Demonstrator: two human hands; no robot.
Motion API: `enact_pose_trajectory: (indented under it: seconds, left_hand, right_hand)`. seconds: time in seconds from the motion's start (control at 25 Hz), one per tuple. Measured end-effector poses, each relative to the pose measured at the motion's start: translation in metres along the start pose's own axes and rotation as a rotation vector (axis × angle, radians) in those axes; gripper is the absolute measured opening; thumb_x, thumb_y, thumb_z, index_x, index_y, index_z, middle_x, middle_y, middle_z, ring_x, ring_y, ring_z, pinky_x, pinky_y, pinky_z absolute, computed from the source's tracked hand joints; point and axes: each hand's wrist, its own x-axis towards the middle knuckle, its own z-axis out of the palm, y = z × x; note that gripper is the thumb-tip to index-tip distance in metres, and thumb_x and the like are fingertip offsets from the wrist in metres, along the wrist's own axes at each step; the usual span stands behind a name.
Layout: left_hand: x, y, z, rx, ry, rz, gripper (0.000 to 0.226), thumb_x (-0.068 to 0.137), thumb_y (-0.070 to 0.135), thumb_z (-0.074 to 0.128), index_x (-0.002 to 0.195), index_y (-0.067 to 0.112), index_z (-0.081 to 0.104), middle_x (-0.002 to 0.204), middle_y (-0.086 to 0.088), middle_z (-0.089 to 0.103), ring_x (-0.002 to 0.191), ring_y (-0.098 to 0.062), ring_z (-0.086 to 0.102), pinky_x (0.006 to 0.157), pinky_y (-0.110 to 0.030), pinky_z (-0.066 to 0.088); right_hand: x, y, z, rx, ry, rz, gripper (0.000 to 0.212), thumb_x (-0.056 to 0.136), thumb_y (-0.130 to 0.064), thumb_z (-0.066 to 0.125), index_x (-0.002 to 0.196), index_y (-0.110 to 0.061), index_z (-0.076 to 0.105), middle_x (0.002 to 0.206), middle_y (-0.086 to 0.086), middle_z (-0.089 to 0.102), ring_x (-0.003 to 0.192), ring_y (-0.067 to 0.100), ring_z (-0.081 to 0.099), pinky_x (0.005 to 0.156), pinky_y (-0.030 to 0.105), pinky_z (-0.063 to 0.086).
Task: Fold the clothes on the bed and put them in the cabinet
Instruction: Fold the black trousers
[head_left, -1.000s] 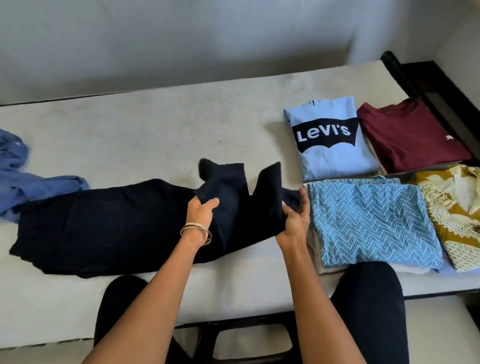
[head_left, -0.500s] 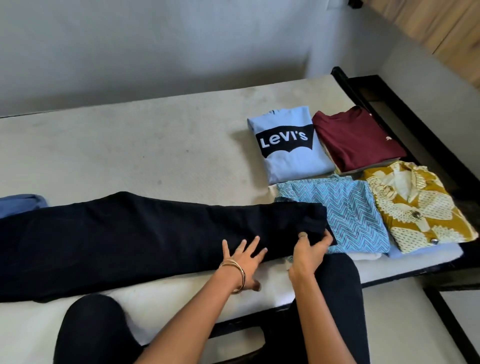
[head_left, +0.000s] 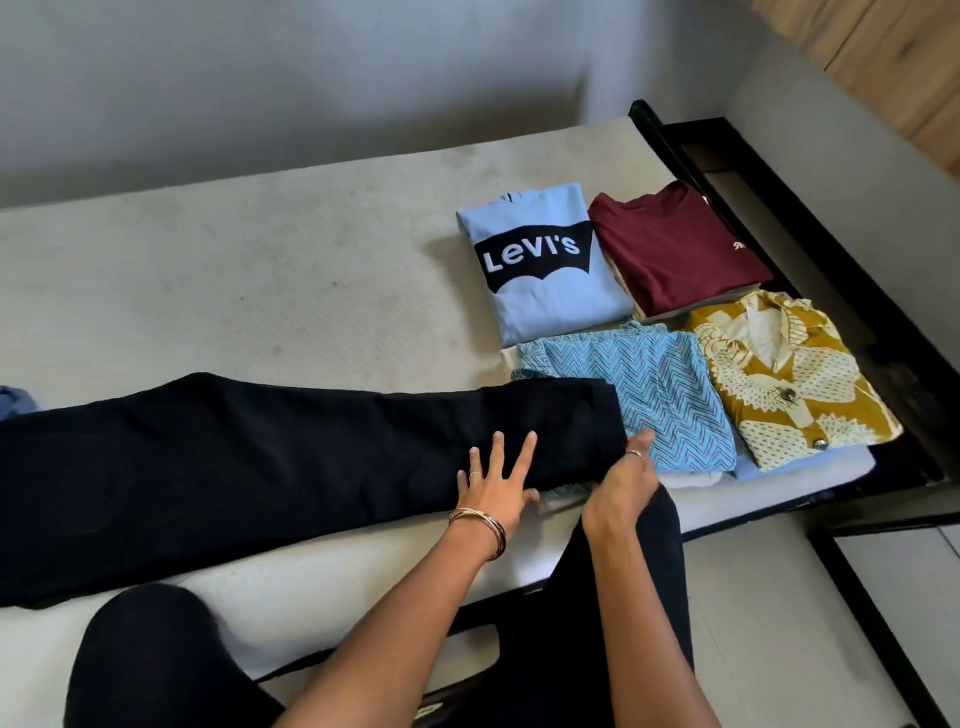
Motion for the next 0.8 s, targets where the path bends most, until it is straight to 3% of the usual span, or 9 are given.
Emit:
enact_pose_trajectory:
  seconds: [0.08, 0.16, 0.24, 0.36, 0.52, 0.56, 0.64, 0.72, 0.8]
  left_hand:
    - [-0.006, 0.001, 0.011, 0.015, -0.010, 0.007, 0.084, 0.097, 0.046, 0.044, 0.146, 0.039, -0.024, 0.156, -0.007, -0.029, 0.145, -0.039, -0.016, 0.116, -0.058, 0.004]
    - [-0.009, -0.007, 0.019, 0.169, 0.030, -0.005, 0.088, 0.098, 0.035, 0.047, 0.145, 0.033, -0.028, 0.153, -0.010, -0.035, 0.143, -0.038, -0.021, 0.113, -0.063, 0.002]
    - [-0.007, -0.012, 0.020, 0.245, 0.091, -0.073, 0.080, 0.101, 0.016, 0.036, 0.145, 0.031, -0.029, 0.154, -0.016, -0.030, 0.143, -0.045, -0.016, 0.112, -0.066, 0.006]
    - [0.002, -0.013, 0.017, 0.111, 0.130, -0.127, 0.076, 0.104, 0.024, 0.034, 0.143, 0.041, -0.029, 0.157, -0.015, -0.023, 0.145, -0.044, -0.011, 0.114, -0.063, 0.006]
    - [0.002, -0.029, 0.025, 0.007, -0.040, 0.013, 0.096, 0.091, 0.054, 0.053, 0.147, 0.039, -0.023, 0.156, -0.008, -0.029, 0.145, -0.033, -0.019, 0.117, -0.054, 0.001]
    - [0.000, -0.038, 0.023, -0.040, -0.052, 0.058, 0.099, 0.089, 0.049, 0.059, 0.150, 0.035, -0.017, 0.158, -0.007, -0.023, 0.146, -0.029, -0.015, 0.118, -0.049, 0.003]
    - [-0.005, -0.056, 0.013, -0.302, 0.058, 0.070, 0.079, 0.091, 0.031, 0.062, 0.154, 0.021, 0.016, 0.160, -0.009, 0.016, 0.147, -0.024, 0.017, 0.118, -0.034, 0.019]
    - [-0.014, -0.076, -0.004, -0.574, 0.253, -0.035, 0.043, 0.091, 0.016, 0.062, 0.133, 0.011, 0.056, 0.130, -0.011, 0.061, 0.117, -0.022, 0.059, 0.103, -0.025, 0.042]
    - [-0.029, -0.101, -0.022, -0.746, 0.323, -0.123, 0.026, 0.088, 0.012, 0.065, 0.114, 0.015, 0.069, 0.098, -0.006, 0.074, 0.085, -0.019, 0.069, 0.091, -0.030, 0.052]
  right_hand:
    - [-0.007, 0.004, 0.005, -0.018, -0.067, 0.021, 0.066, 0.083, -0.061, 0.065, 0.131, -0.016, 0.058, 0.128, -0.006, 0.061, 0.119, 0.010, 0.056, 0.108, 0.033, 0.041]
    - [-0.010, 0.007, 0.001, -0.176, -0.071, -0.013, 0.051, 0.083, -0.031, 0.077, 0.127, -0.012, 0.058, 0.121, 0.004, 0.065, 0.113, 0.017, 0.062, 0.097, 0.030, 0.049]
    - [-0.002, 0.007, -0.005, -0.288, -0.034, -0.058, 0.033, 0.086, -0.006, 0.071, 0.118, -0.008, 0.063, 0.114, 0.011, 0.068, 0.106, 0.023, 0.066, 0.090, 0.030, 0.053]
    - [0.010, -0.010, -0.007, -0.329, -0.021, -0.196, 0.021, 0.092, -0.013, 0.068, 0.112, -0.010, 0.066, 0.110, 0.011, 0.069, 0.104, 0.022, 0.066, 0.097, 0.039, 0.053]
    - [-0.008, -0.002, -0.001, 0.065, -0.059, 0.031, 0.066, 0.085, -0.010, 0.075, 0.139, -0.021, 0.037, 0.129, 0.007, 0.054, 0.110, 0.012, 0.061, 0.089, 0.020, 0.046]
    - [-0.015, 0.008, 0.002, 0.091, -0.066, 0.075, 0.078, 0.082, -0.004, 0.076, 0.143, -0.021, 0.031, 0.131, 0.007, 0.053, 0.106, 0.008, 0.061, 0.083, 0.015, 0.047]
    - [-0.028, 0.021, 0.010, 0.072, -0.058, 0.091, 0.091, 0.079, 0.012, 0.072, 0.148, -0.020, 0.024, 0.133, 0.008, 0.053, 0.098, 0.004, 0.061, 0.073, 0.013, 0.050]
    - [-0.035, 0.027, 0.021, 0.041, 0.007, 0.072, 0.099, 0.077, 0.017, 0.070, 0.151, -0.023, 0.018, 0.142, 0.010, 0.046, 0.105, 0.010, 0.060, 0.084, 0.019, 0.050]
    - [-0.048, 0.022, 0.032, -0.065, 0.033, 0.003, 0.105, 0.080, 0.012, 0.071, 0.155, -0.028, 0.009, 0.147, 0.005, 0.039, 0.113, 0.011, 0.053, 0.096, 0.022, 0.041]
